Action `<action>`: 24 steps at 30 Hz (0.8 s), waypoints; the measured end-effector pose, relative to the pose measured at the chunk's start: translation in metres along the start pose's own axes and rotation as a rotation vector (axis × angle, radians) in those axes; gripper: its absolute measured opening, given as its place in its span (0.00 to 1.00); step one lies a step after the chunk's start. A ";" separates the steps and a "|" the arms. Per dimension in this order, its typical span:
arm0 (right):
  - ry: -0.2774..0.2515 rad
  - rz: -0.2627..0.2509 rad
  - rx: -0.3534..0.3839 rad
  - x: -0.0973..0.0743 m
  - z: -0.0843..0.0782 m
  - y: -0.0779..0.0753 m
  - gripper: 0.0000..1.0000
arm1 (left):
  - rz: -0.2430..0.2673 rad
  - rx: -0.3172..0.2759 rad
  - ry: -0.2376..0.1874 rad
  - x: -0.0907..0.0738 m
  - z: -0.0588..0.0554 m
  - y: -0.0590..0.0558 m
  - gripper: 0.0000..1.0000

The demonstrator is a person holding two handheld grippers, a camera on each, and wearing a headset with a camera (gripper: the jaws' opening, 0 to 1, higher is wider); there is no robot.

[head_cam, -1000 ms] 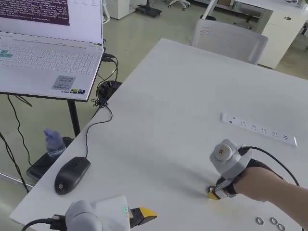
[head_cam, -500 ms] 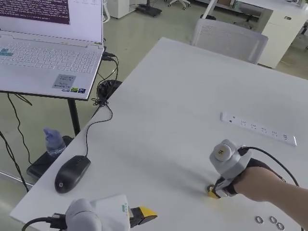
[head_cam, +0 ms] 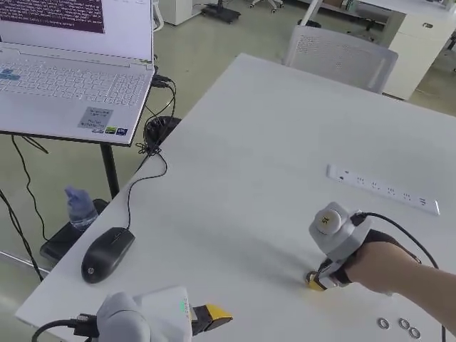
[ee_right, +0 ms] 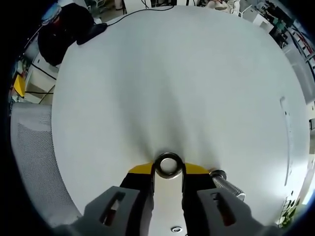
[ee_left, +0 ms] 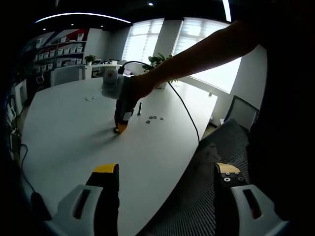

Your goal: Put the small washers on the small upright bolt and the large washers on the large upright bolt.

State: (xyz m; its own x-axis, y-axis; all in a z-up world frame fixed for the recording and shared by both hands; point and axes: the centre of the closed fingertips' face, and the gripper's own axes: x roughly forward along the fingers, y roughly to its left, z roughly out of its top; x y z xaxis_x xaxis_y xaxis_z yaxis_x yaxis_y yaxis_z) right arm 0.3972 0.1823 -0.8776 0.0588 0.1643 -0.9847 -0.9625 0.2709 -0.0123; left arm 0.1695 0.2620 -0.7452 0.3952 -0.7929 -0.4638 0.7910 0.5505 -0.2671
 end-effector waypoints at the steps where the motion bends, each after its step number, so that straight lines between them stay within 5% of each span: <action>1: 0.000 -0.001 -0.001 0.000 0.000 0.000 0.20 | 0.000 0.000 0.001 0.000 0.000 0.000 0.78; 24: -0.005 0.015 0.022 -0.006 -0.005 0.000 0.20 | -0.001 0.000 0.007 0.000 -0.001 -0.002 0.78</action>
State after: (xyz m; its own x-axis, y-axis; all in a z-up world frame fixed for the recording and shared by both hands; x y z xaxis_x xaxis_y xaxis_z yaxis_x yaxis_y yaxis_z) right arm 0.3952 0.1771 -0.8726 0.0454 0.1731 -0.9839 -0.9571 0.2896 0.0068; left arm 0.1680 0.2611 -0.7454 0.3910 -0.7918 -0.4692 0.7914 0.5495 -0.2678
